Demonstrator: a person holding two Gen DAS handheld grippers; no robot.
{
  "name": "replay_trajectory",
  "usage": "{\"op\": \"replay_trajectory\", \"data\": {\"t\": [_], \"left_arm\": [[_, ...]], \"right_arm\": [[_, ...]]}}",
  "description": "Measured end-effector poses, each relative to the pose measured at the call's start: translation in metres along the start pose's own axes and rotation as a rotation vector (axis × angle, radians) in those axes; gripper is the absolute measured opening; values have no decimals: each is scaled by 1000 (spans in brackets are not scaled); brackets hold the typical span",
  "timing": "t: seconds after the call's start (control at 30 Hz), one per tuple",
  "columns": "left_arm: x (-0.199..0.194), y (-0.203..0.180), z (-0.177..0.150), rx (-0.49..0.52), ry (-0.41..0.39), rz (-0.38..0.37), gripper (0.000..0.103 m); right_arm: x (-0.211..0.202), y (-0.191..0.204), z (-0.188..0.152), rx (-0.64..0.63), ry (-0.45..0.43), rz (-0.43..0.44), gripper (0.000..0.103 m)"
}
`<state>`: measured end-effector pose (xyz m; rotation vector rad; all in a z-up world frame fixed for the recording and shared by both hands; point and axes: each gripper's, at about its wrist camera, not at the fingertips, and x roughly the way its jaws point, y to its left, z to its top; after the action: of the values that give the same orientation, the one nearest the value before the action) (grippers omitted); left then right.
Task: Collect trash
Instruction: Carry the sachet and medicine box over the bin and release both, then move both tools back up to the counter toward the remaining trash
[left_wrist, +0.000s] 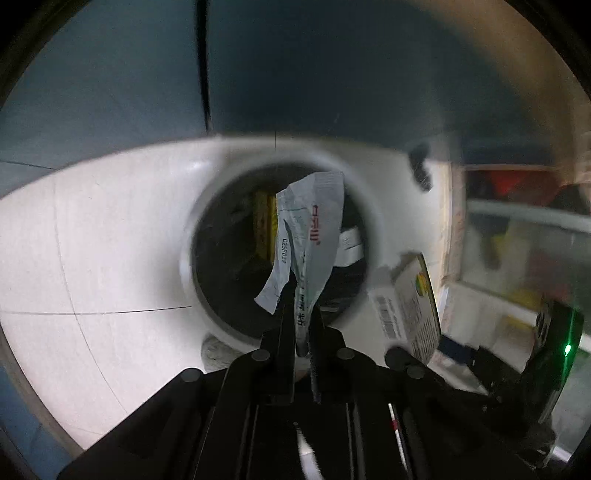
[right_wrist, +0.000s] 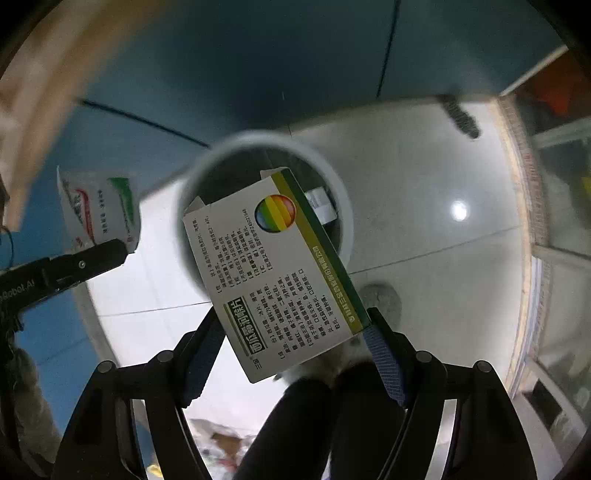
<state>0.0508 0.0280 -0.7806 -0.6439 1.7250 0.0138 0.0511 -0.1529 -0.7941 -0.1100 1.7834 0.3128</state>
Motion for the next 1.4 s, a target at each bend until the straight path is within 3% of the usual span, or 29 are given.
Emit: {"op": "replay_trajectory", "data": {"t": [0.07, 0.1, 0.13, 0.2, 0.27, 0.3, 0.33, 0.37, 0.57, 0.8, 0.93, 1.23, 1.4], "left_arm": [[29, 6, 5, 2, 39, 32, 8], [42, 8, 6, 9, 49, 71, 21], [47, 8, 7, 14, 40, 85, 46], [48, 10, 5, 9, 6, 80, 82], [43, 11, 1, 3, -34, 79, 82], [40, 15, -1, 4, -55, 95, 84], [37, 16, -3, 6, -70, 105, 99], [37, 19, -4, 10, -75, 109, 103], [5, 23, -18, 34, -160, 287, 103], [-66, 14, -60, -35, -227, 382, 103], [-122, -10, -96, -56, -256, 387, 103], [-240, -69, -165, -95, -242, 349, 103], [-310, -97, -196, -101, -280, 318, 103]], "right_arm": [[39, 1, 9, -21, 24, -12, 77], [54, 0, 12, -34, 37, -23, 77], [66, -1, 14, -46, 52, -29, 78], [83, 0, 17, -61, 64, -32, 79], [90, 1, 20, -86, 80, -41, 85], [91, 1, 20, -91, 74, -60, 99], [88, -1, 19, -95, 57, -67, 103], [83, -3, 19, -102, 44, -60, 103], [50, -8, 19, -111, -48, -115, 103], [-13, -4, 4, -110, -130, -168, 103], [-66, 8, -14, -106, -151, -156, 103], [-251, 43, -71, -134, -231, -138, 103], [-339, 58, -99, -168, -249, -151, 103]]}}
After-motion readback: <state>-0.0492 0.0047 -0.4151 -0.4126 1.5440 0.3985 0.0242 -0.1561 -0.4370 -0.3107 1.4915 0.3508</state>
